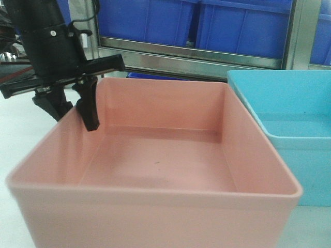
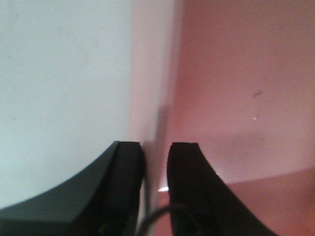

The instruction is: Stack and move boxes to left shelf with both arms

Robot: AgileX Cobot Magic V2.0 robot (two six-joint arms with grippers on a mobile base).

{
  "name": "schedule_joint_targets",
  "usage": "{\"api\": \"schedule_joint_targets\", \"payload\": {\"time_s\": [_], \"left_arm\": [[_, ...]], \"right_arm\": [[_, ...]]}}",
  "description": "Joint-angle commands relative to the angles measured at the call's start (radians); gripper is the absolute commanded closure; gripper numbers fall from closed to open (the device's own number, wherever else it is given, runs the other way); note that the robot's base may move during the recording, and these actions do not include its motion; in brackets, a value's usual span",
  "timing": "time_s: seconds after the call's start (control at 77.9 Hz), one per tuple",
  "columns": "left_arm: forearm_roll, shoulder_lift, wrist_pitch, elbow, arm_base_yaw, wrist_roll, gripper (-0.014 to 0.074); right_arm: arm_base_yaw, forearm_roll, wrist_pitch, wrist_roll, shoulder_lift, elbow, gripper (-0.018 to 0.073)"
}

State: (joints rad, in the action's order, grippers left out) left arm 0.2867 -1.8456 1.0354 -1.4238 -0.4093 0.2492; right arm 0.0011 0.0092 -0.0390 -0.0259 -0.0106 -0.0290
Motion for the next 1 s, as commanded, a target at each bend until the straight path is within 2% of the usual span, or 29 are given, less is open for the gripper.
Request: {"api": "schedule_joint_targets", "payload": {"time_s": [0.0, 0.051, 0.116, 0.257, 0.321, 0.436, 0.603, 0.732, 0.86, 0.988], "left_arm": [[0.039, 0.096, -0.001, -0.026, -0.01, -0.004, 0.0311], [0.033, 0.123, -0.003, -0.026, -0.01, -0.004, 0.0232], [0.017, 0.167, -0.003, -0.024, -0.01, -0.012, 0.0195], [0.009, 0.287, -0.067, 0.027, -0.01, -0.189, 0.0242], [0.009, 0.356, -0.141, 0.076, -0.01, -0.282, 0.0279], [0.011, 0.48, -0.32, 0.187, -0.006, -0.396, 0.0329], [0.048, 0.655, -0.604, 0.377, 0.04, -0.416, 0.0362], [0.048, 0.801, -0.756, 0.533, 0.096, -0.418, 0.0401], [0.046, 0.948, -0.749, 0.649, 0.136, -0.42, 0.0402], [0.046, 1.121, -0.759, 0.756, 0.14, -0.42, 0.04]], "right_arm": [[-0.003, 0.0, -0.086, 0.01, -0.019, 0.023, 0.051], [-0.003, 0.0, -0.086, 0.01, -0.019, 0.023, 0.051], [-0.003, 0.0, -0.086, 0.01, -0.019, 0.023, 0.051], [-0.003, 0.0, -0.086, 0.01, -0.019, 0.023, 0.051], [-0.003, 0.0, -0.086, 0.01, -0.019, 0.023, 0.051], [-0.003, 0.0, -0.086, 0.01, -0.019, 0.023, 0.051], [-0.003, 0.0, -0.086, 0.01, -0.019, 0.023, 0.051], [-0.003, 0.0, -0.086, 0.01, -0.019, 0.023, 0.051], [-0.003, 0.0, -0.086, 0.01, -0.019, 0.023, 0.051], [-0.003, 0.0, -0.086, 0.01, -0.019, 0.023, 0.051]]}}
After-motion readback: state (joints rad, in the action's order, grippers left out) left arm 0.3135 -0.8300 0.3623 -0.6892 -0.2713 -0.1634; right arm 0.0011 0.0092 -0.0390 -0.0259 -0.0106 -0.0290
